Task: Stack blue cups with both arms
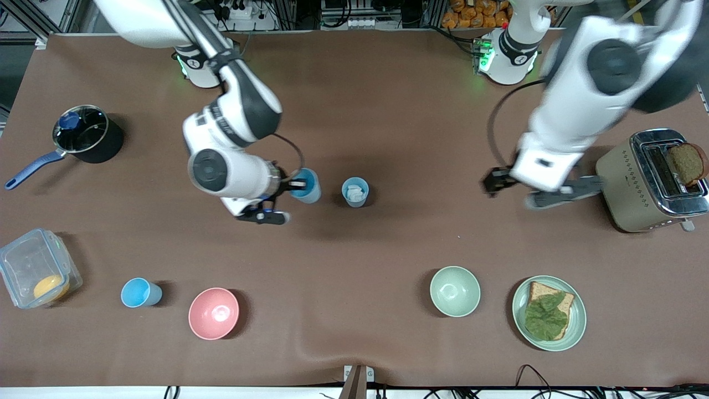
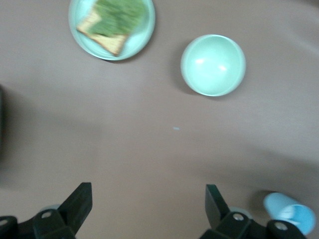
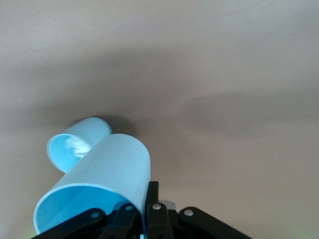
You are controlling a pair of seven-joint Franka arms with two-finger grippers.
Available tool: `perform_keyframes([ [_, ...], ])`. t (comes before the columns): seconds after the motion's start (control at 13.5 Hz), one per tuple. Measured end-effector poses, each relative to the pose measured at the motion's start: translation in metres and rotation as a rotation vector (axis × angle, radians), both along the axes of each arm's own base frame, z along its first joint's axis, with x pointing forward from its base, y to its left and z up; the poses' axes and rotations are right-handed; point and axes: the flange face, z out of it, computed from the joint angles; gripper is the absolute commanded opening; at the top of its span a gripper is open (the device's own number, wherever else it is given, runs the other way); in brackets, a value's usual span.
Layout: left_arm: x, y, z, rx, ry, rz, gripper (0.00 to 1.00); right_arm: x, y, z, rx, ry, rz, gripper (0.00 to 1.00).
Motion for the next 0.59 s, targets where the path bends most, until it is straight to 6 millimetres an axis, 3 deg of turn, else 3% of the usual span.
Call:
perform_keyframes([
  [0.15, 0.000, 0.044, 0.015, 0.022, 0.022, -0.043, 1.00, -0.004, 0.051, -0.009, -0.001, 0.004, -0.035, 0.00],
  [0.3, -0.001, 0.084, 0.023, 0.036, 0.048, -0.095, 1.00, -0.009, 0.085, -0.024, 0.005, 0.000, -0.044, 0.00],
  [0.45, 0.000, 0.118, 0.026, 0.041, 0.070, -0.183, 1.00, -0.013, 0.099, -0.035, 0.005, 0.001, -0.046, 0.00],
  [0.59, 0.002, 0.138, 0.026, 0.041, 0.076, -0.212, 1.00, -0.019, 0.107, -0.043, -0.001, 0.007, -0.054, 0.00],
])
